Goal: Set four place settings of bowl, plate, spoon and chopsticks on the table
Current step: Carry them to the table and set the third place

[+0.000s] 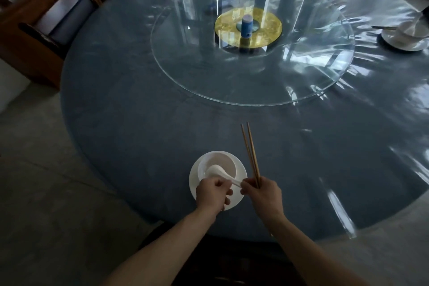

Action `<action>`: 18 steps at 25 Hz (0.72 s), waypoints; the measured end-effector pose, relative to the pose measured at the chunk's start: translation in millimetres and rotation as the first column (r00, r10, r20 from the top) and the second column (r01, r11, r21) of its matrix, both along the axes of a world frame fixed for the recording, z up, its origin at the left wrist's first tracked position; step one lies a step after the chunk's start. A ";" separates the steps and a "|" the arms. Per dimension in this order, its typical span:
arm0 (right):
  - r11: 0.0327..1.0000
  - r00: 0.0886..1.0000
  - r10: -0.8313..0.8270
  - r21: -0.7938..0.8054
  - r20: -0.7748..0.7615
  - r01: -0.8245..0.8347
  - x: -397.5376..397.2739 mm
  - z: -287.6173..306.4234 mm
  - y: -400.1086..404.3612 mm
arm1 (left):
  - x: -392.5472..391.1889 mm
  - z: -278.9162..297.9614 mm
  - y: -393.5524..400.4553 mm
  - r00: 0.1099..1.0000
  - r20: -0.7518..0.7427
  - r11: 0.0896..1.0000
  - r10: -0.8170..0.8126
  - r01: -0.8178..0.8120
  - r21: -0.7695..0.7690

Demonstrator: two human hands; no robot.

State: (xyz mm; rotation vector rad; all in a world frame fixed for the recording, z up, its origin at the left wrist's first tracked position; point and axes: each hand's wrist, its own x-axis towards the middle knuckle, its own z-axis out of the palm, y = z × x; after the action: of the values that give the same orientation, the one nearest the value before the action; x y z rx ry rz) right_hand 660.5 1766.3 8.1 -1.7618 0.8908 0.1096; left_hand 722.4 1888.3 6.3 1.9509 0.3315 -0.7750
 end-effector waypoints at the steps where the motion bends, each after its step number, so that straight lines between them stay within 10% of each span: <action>1: 1.000 1.000 0.013 -0.013 -0.003 -0.013 -0.3 -1.6 2.6 | -1.0 -0.9 2.2 0.994 0.070 0.995 -0.082 0.078 0.059; 13: 0.998 0.999 -0.040 0.055 0.035 0.039 0.0 -9.2 9.5 | -5.8 -14.7 17.2 0.841 0.352 0.909 -0.410 0.346 0.232; 18: 0.920 0.933 -0.359 0.170 0.003 0.353 -4.0 -14.7 -10.1 | -11.5 -10.6 23.2 0.781 0.322 0.845 -0.535 0.491 0.213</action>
State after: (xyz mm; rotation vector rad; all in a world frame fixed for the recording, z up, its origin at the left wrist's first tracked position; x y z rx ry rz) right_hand 656.5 1756.2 -6.6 -1.4183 1.1304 -0.0821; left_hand 710.9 1911.5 -4.4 2.2818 -0.4212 -0.7096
